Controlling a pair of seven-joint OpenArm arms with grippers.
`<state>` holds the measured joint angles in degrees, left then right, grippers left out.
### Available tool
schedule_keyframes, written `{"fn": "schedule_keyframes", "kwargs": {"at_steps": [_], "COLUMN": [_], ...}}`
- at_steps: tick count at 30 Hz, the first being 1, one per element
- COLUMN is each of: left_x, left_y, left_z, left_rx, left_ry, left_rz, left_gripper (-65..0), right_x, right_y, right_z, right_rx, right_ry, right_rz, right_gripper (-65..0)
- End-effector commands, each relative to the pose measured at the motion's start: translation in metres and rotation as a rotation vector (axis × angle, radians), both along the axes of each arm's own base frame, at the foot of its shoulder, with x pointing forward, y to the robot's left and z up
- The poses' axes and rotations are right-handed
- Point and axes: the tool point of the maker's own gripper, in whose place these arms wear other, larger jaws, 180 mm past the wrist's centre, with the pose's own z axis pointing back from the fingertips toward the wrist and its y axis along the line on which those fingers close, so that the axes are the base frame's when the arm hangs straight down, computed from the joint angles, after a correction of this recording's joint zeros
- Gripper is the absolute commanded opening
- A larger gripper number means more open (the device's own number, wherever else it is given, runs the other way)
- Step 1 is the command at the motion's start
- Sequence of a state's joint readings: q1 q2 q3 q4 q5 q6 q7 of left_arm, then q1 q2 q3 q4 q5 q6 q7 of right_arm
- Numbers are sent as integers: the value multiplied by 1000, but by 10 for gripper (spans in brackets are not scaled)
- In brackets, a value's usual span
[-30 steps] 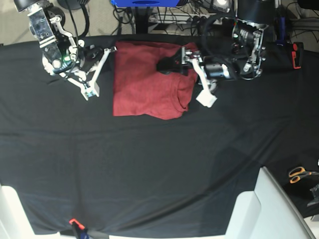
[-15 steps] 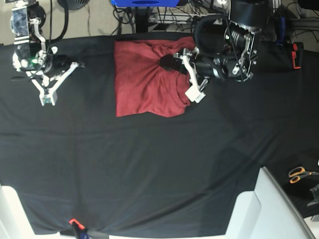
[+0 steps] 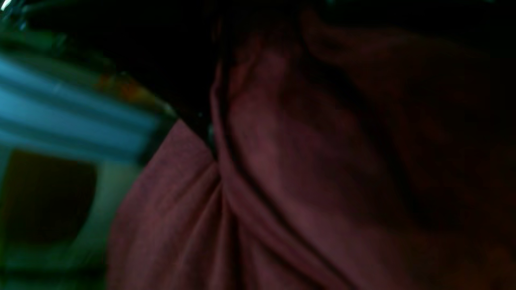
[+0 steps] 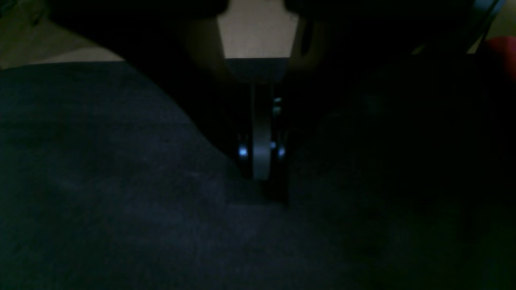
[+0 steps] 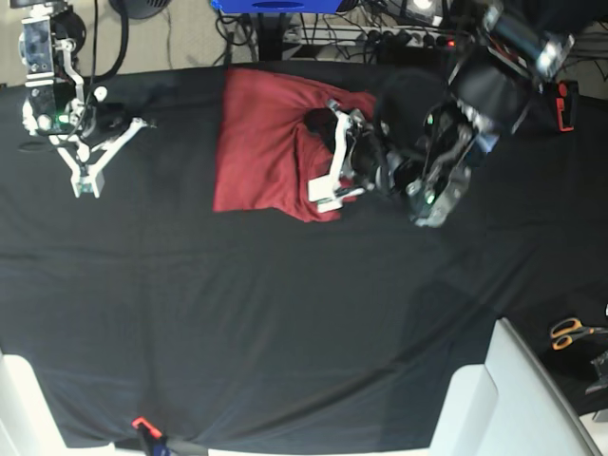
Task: Fold the T-shirt properly
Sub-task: 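Grasp the shirt's edge with the left gripper and pull it over, then press and drag the left gripper across the shirt to flatten it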
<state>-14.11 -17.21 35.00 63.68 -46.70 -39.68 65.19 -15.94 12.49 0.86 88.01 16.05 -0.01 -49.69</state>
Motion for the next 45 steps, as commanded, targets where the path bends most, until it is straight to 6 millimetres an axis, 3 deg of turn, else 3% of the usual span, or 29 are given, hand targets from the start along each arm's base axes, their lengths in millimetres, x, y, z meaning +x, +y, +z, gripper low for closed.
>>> {"fn": "schedule_keyframes", "kwargs": {"at_steps": [1,9,19,24,29,35,43,45], "left_x": [15,53,99,99,109,118,111,107], "left_y": [10,27,0,-29,-50,-63,-69,-79], "left_z": [5,11,17,20,39,57,53,52], "left_rx": [38,215,496,513,508,511,494,447], "left_ry": [-41,-183,-479,-549,-669,-770,-764,-769], "left_rz": [-38,-231,-583,-702,-746,-767,-774,-773], "left_gripper": [-650,-650,-650,-650,-650,-650,-650,-650], "right_x": [7,8,9,10,11,11,11,11], "right_y": [-5,-3,-3,-8,-22,-25,-25,-25], "right_z": [4,-3,-3,-2,1,1,1,1], "right_rx": [-11,-2,-2,-7,-20,-23,-23,-23], "right_ry": [-24,-34,-38,-40,-50,-51,-51,-51], "right_rz": [1,-13,-13,-24,-69,-74,-74,-74], "right_gripper": [-648,-648,-648,-648,-648,-648,-648,-648]}}
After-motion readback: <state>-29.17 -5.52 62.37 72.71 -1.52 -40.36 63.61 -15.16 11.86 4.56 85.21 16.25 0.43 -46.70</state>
